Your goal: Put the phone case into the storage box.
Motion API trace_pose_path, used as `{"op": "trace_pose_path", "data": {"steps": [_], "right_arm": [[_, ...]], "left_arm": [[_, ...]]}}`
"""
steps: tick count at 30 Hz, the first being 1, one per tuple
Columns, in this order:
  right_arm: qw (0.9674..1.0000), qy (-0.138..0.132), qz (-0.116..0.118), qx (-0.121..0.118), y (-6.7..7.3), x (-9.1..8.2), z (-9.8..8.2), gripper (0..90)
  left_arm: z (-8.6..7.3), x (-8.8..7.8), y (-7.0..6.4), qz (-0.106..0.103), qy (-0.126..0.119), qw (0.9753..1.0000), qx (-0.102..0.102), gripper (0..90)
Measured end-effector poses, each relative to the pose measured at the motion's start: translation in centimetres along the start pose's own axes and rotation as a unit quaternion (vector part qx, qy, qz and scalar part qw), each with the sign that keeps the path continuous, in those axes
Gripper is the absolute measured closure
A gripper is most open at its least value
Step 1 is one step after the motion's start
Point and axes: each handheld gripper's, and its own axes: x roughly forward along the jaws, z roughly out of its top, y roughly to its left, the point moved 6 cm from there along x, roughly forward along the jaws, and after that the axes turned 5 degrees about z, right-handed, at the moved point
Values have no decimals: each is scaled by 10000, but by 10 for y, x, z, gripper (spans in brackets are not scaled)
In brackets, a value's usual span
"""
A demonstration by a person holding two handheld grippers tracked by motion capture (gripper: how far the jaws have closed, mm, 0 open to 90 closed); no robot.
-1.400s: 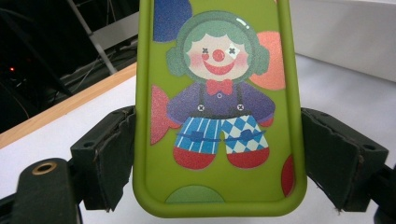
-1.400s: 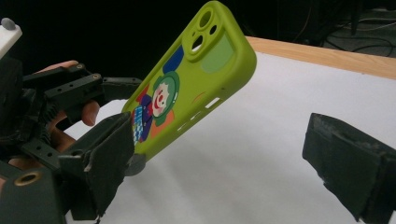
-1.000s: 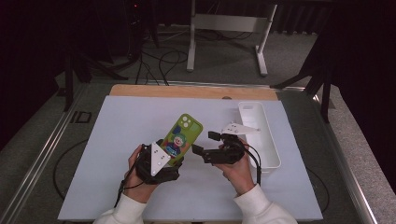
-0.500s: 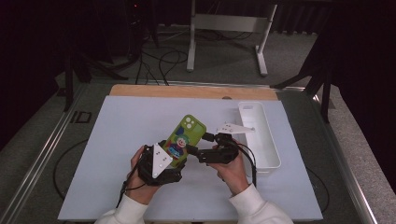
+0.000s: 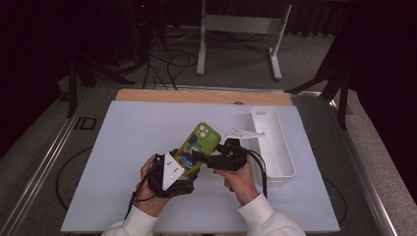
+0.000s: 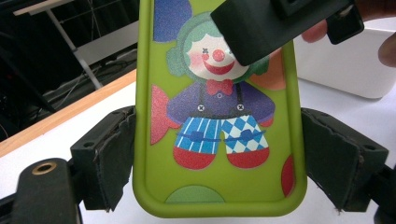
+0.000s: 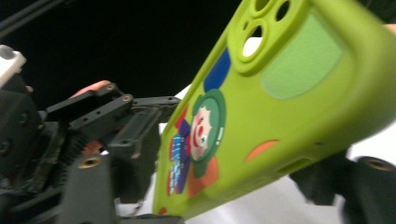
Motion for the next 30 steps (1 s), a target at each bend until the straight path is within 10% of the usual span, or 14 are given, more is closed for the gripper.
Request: {"op": "trace_pose_path", "data": {"steps": [18, 30], "right_arm": [[9999, 4, 109, 13, 5, 5, -2, 839], [9994, 85, 9, -328, 13, 5, -1, 883]], "left_arm": [[-4, 5, -6, -166, 96, 9998, -36, 161], [-4, 4, -4, -272, 74, 9995, -157, 149]]}}
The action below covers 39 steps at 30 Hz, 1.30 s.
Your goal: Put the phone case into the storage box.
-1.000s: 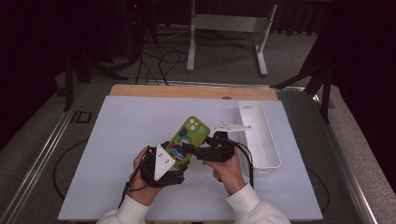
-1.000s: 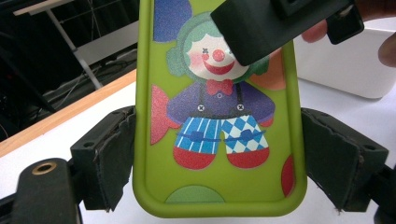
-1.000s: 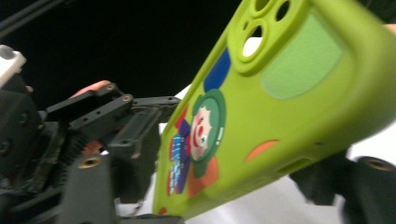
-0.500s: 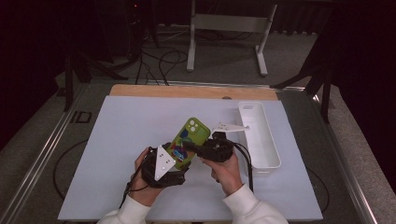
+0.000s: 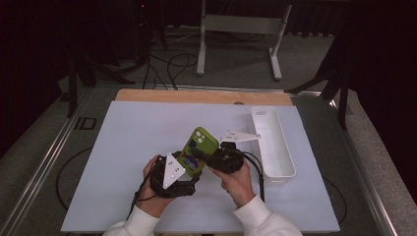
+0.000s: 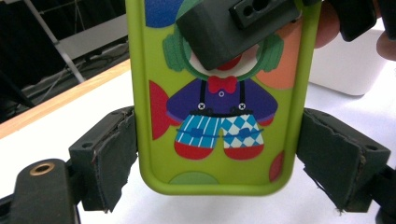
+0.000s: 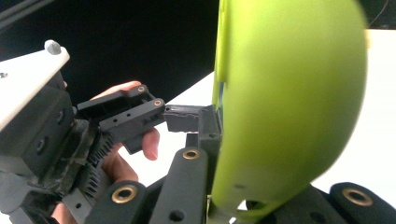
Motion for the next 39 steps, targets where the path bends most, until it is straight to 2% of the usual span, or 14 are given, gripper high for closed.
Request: {"op": "trace_pose_path", "data": {"steps": [4, 8, 11, 14, 20, 30, 32, 39], "right_arm": [[10000, 26, -59, -64, -1, -2, 1, 883], [9999, 65, -65, -109, -2, -4, 0, 882], [9997, 99, -53, -197, -2, -6, 1, 882], [9995, 172, -21, -276, -1, -8, 0, 882], [9984, 321, 56, -458, 0, -10, -1, 881], [9962, 523, 207, -661, 2, -14, -2, 880], [9952, 604, 257, -721, 3, -15, -3, 880], [9934, 710, 365, -821, 6, -17, -5, 879]], "left_arm": [[-1, 2, 3, -103, 153, 9998, -82, 61], [-3, 2, 7, -189, 213, 9994, -202, 35], [-4, 2, 10, -253, 231, 9992, -226, 35], [-4, 0, 10, -417, 255, 9985, -231, 44], [-5, -1, 10, -615, 290, 9974, -232, 53], [-7, -2, 11, -935, 326, 9945, -339, 55], [-8, -2, 11, -1049, 312, 9933, -379, 56], [-9, -2, 12, -1162, 330, 9918, -427, 58]]}}
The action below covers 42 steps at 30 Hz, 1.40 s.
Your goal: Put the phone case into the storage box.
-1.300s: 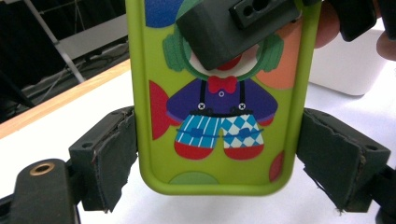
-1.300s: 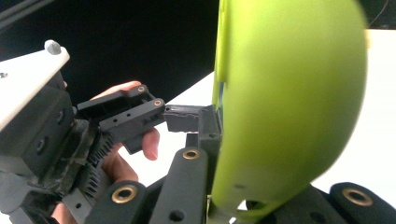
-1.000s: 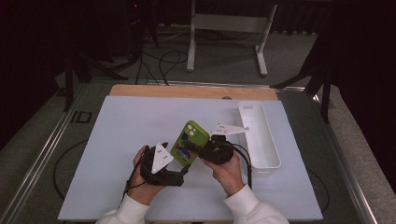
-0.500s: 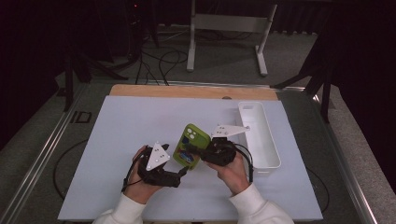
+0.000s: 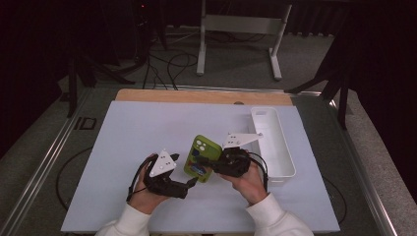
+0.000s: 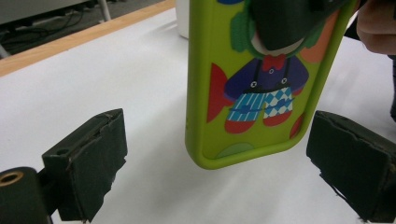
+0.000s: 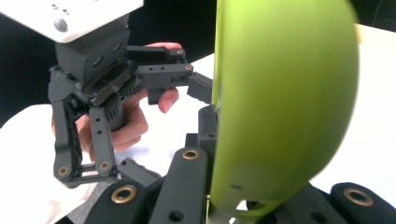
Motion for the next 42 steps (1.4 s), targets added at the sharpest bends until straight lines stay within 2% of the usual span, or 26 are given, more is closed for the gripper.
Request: {"op": "trace_pose_path", "data": {"steps": [10, 16, 21, 25, 26, 30, 34, 37, 42], "right_arm": [[9995, 137, 161, -229, 6, -3, -1, 879], [9989, 184, 249, -342, 10, -4, 0, 879], [9983, 223, 346, -420, 13, -4, 0, 878], [9975, 243, 449, -496, 17, -4, 1, 879], [9972, 252, 480, -519, 18, -3, 1, 878], [9959, 269, 631, -585, 23, -2, 1, 879], [9948, 231, 745, -657, 25, -1, 2, 878], [9945, 266, 748, -689, 25, -1, 2, 878], [9945, 273, 687, -748, 24, -3, 1, 879]], "left_arm": [[-2, 0, -2, -347, 28, 9994, -82, 56], [-2, -1, -6, -511, 35, 9987, 5, 46], [-3, -1, -8, -673, 44, 9977, -8, 81], [-3, -2, -9, -766, 28, 9971, -24, 164], [-2, -2, -9, -849, -16, 9964, -34, 164], [-2, -5, -12, -1125, -88, 9936, -72, 276], [-2, -5, -14, -1301, -84, 9915, -29, 358], [-2, -6, -15, -1438, -114, 9895, -8, 429], [-1, -9, -14, -1453, -175, 9892, 14, 537]]}}
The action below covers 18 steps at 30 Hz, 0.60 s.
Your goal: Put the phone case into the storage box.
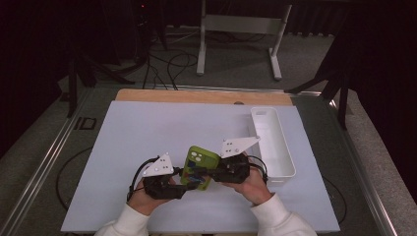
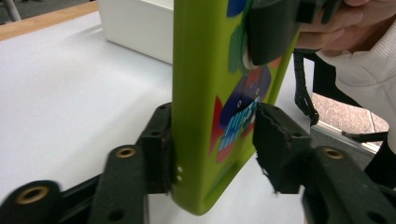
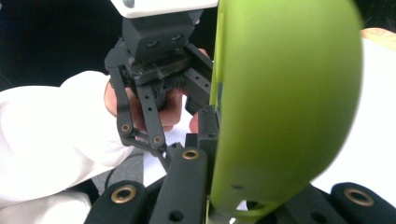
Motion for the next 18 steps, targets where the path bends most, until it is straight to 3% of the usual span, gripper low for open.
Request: {"op": "trace_pose_path", "data": {"steps": [6, 9, 11, 14, 16, 17, 18], "right_arm": [[10000, -32, 28, -17, -2, -5, -1, 864], [10000, -35, 61, -22, -2, -7, -1, 830], [9999, -80, 107, -60, -2, -8, -1, 758], [9999, -85, 116, -44, -2, -9, -1, 728], [10000, -71, 57, -39, -3, -9, -1, 676], [10000, -73, -51, -16, -5, -8, -2, 599], [10000, -73, -51, -16, -5, -8, -2, 599]], "left_arm": [[-1, -2, -1, -276, -46, 9996, -24, 661], [-2, -2, -2, -431, -48, 9991, -25, 725], [-2, -2, -4, -551, -94, 9984, -49, 769], [-2, -2, -4, -557, -83, 9984, -17, 774], [-2, -2, -4, -508, -76, 9987, 21, 775], [-2, -1, -4, -456, -100, 9989, 19, 775], [-2, -1, -4, -456, -100, 9989, 19, 775]]}}
